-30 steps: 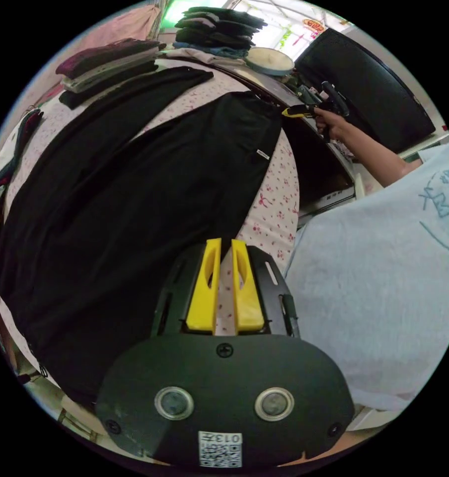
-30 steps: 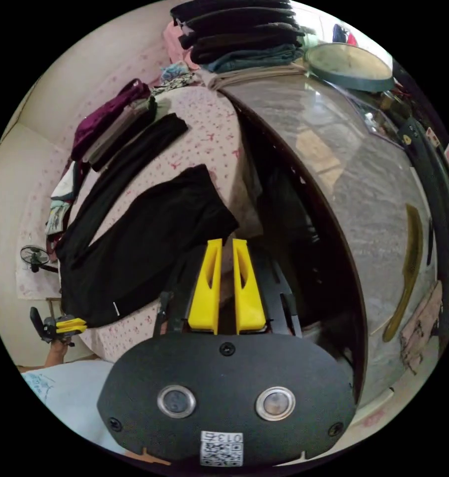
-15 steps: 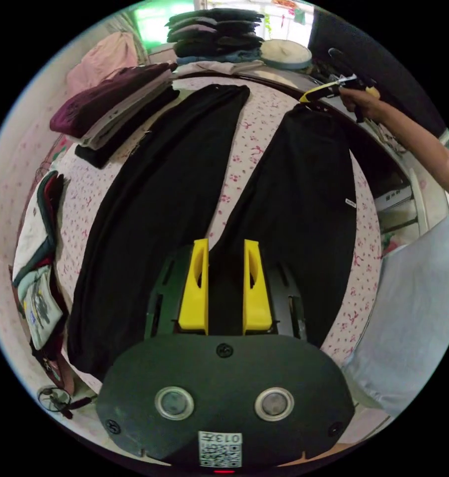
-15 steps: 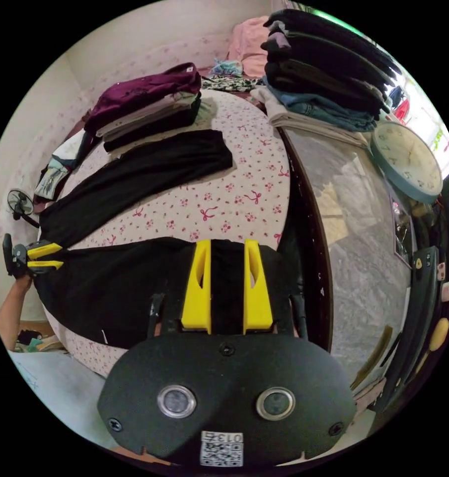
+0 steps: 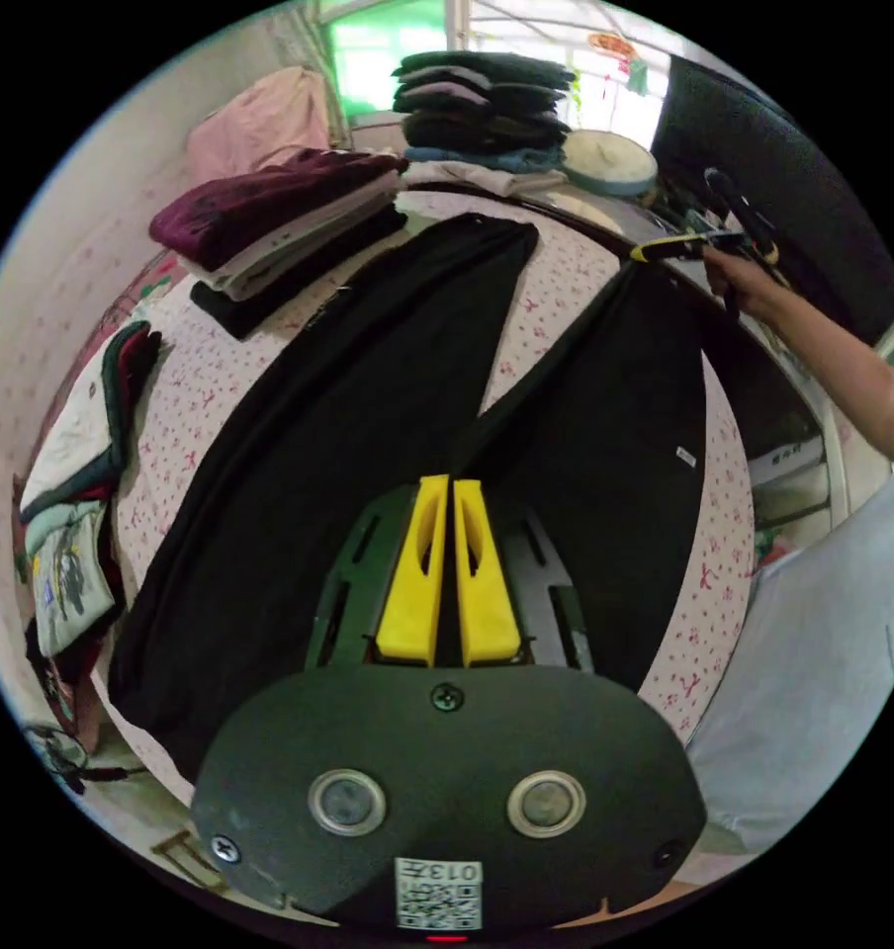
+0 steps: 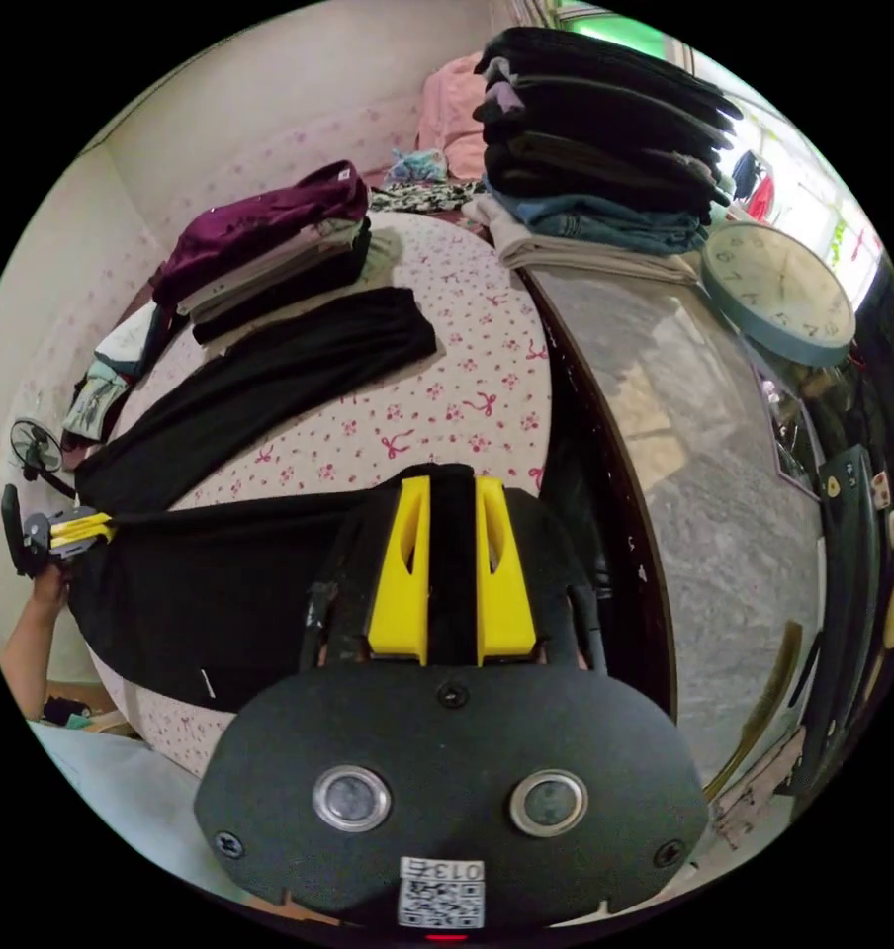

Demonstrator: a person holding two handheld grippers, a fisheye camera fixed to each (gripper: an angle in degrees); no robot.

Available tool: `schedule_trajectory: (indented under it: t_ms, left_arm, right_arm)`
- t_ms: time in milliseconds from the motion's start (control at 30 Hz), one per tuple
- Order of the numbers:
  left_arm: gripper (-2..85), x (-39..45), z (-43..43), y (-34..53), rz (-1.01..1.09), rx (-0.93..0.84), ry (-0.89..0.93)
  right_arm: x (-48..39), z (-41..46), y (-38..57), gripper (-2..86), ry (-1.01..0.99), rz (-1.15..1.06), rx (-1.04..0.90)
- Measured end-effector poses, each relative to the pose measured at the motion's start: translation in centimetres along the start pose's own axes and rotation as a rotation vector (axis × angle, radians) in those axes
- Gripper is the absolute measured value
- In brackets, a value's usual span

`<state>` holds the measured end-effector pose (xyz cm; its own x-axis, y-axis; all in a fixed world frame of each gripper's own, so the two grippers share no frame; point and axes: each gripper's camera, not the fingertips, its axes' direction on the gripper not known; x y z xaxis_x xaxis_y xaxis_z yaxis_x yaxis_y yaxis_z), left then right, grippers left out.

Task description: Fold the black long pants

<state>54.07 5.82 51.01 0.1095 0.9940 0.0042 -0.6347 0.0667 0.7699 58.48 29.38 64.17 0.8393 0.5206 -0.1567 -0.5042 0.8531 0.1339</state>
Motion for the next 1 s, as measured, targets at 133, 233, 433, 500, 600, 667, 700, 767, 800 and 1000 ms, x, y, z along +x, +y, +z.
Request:
schedule_trajectory:
  t_ms: [133,233,433,500,600,667,700,767,800,1000]
  left_arm:
    - [6.1,-2.8,2.6,0.6,-0.137,-0.062,0.041]
    - [7.9,-4.5,2.7,1.9,-0.233,-0.042,0.119]
    - [8.0,-4.9,-1.7,9.2,-0.269,0.040,0.035]
    - [7.7,-4.6,-2.3,13.6,-0.317,0.007,-0.009]
    - [6.8,-3.9,-2.8,19.4,-0.399,-0.056,-0.076]
    - [6.2,-3.4,-3.3,23.1,-0.455,-0.093,-0.155]
    - [5.9,-3.2,-4.0,25.8,-0.504,-0.096,-0.193]
    - [5.9,-3.2,-5.1,30.0,-0.593,-0.096,-0.234]
    - [6.1,-3.5,-5.7,33.0,-0.659,-0.107,-0.243]
    - [9.9,-4.2,-9.2,46.8,-1.016,-0.071,-0.286]
  right_arm:
    - [-0.6,0.9,-1.6,9.8,0.060,0.058,0.050]
    - [-0.4,0.9,-2.6,8.3,0.014,0.133,0.011]
    - [-5.8,-1.0,-0.3,6.2,-0.057,-0.093,0.048]
    - [-7.9,-0.3,0.9,5.4,-0.032,-0.162,0.015]
    - [-9.8,1.6,2.5,4.3,0.063,-0.204,-0.067]
    - [-9.7,2.3,3.1,2.7,0.101,-0.210,-0.078]
    - [-9.0,2.0,3.1,1.8,0.145,-0.150,-0.089]
    - [-8.2,1.3,2.9,1.0,0.178,-0.102,-0.101]
    - [-8.1,0.3,3.1,0.8,0.147,-0.099,-0.056]
    - [-16.2,-2.5,6.2,1.5,-0.170,-0.433,0.050]
